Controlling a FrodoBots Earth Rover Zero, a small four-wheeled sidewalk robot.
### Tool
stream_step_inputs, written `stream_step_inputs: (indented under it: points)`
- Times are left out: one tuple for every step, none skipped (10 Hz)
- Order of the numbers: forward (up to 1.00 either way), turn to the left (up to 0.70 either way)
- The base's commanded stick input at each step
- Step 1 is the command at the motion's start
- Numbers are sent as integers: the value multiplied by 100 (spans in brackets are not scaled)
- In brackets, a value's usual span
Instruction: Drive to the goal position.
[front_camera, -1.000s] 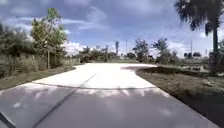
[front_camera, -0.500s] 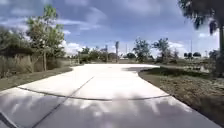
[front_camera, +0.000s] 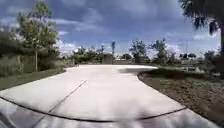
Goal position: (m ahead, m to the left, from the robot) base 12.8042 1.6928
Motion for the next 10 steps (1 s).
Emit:
stream_step_inputs:
  points:
    - [85, 0]
    - [85, 0]
    - [85, 0]
    - [85, 0]
    - [85, 0]
    - [85, 0]
    - [85, 0]
    - [85, 0]
    - [85, 0]
    - [85, -14]
